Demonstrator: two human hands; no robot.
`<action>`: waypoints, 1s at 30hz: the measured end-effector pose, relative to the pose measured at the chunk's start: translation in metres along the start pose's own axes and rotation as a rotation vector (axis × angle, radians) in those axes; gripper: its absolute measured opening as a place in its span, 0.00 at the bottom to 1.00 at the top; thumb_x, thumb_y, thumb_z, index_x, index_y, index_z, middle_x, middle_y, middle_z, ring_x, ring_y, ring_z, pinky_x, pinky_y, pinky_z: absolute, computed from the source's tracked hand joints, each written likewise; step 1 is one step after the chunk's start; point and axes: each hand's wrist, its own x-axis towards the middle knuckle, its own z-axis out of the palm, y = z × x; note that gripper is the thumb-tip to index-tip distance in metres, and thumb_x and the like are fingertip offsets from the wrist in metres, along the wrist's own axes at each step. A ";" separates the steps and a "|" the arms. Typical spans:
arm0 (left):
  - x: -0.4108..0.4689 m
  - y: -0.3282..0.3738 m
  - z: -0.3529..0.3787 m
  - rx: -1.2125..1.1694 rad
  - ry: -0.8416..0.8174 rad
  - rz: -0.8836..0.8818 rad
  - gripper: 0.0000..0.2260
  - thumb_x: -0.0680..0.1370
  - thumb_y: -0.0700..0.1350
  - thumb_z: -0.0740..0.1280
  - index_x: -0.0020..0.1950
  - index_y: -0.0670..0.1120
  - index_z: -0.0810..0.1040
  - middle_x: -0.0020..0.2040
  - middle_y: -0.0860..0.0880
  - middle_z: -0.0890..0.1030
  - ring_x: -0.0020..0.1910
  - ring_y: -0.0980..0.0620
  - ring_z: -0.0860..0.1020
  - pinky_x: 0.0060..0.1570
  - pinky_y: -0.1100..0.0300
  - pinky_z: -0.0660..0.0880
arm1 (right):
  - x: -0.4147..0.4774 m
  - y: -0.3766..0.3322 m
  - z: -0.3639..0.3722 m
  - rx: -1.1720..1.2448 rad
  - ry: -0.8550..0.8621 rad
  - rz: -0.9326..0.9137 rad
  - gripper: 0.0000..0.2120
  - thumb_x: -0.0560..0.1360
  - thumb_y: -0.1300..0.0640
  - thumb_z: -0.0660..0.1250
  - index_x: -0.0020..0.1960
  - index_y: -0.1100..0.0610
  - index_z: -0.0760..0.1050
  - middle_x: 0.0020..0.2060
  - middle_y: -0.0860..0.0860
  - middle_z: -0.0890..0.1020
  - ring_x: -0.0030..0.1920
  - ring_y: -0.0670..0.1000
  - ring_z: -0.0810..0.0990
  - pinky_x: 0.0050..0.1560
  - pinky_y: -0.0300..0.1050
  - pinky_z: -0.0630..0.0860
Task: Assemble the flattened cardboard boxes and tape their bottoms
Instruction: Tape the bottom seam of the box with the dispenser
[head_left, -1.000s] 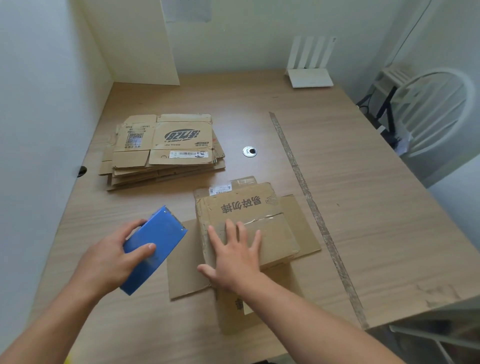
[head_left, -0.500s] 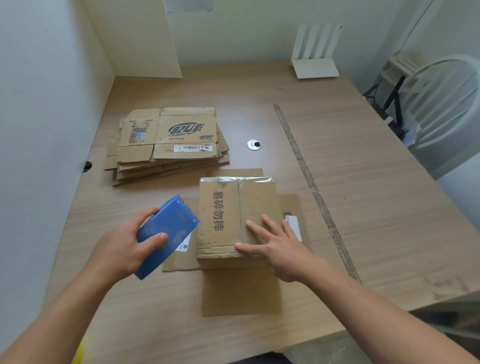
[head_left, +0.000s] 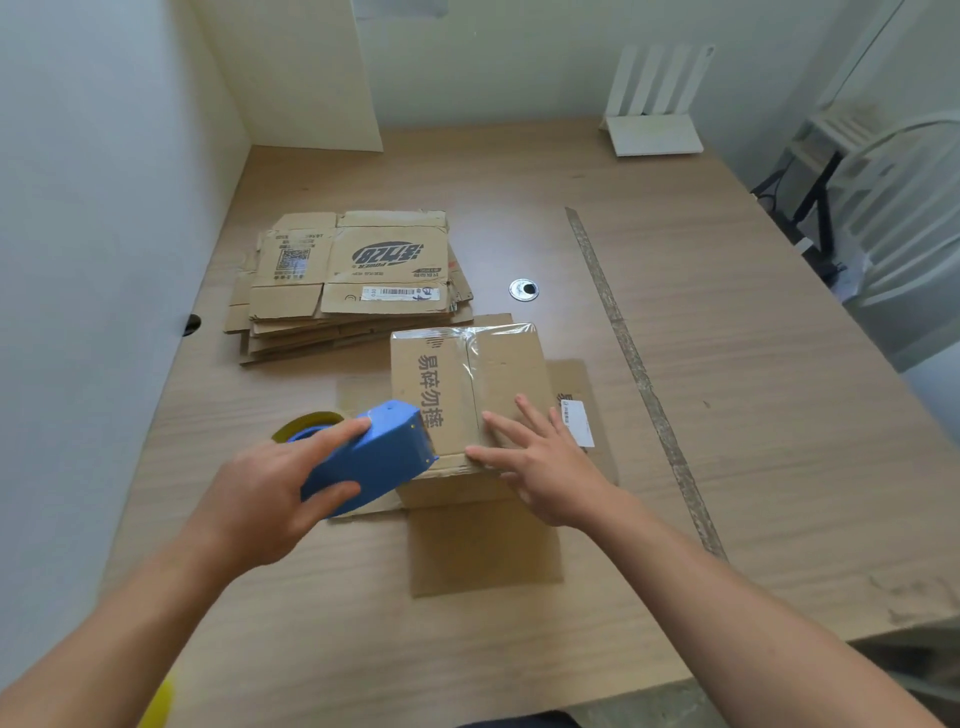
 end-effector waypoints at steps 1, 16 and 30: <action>0.000 0.002 0.000 0.030 0.044 0.067 0.24 0.74 0.60 0.62 0.69 0.55 0.72 0.42 0.51 0.84 0.35 0.49 0.75 0.33 0.59 0.68 | -0.001 -0.003 -0.003 0.092 0.045 0.012 0.24 0.82 0.52 0.62 0.76 0.38 0.63 0.80 0.44 0.56 0.81 0.54 0.42 0.79 0.60 0.44; 0.010 0.001 0.001 0.094 0.121 0.413 0.20 0.79 0.54 0.65 0.69 0.51 0.71 0.43 0.51 0.83 0.37 0.49 0.79 0.42 0.58 0.72 | 0.008 -0.049 -0.050 0.906 0.203 -0.034 0.08 0.79 0.59 0.68 0.57 0.53 0.81 0.57 0.48 0.82 0.57 0.44 0.79 0.57 0.43 0.78; 0.019 0.003 -0.006 -0.174 -0.350 0.105 0.26 0.72 0.66 0.59 0.70 0.72 0.59 0.54 0.71 0.71 0.41 0.58 0.75 0.40 0.75 0.66 | -0.003 -0.039 -0.026 0.870 0.262 0.169 0.07 0.77 0.55 0.72 0.40 0.51 0.80 0.52 0.44 0.75 0.53 0.43 0.77 0.56 0.42 0.74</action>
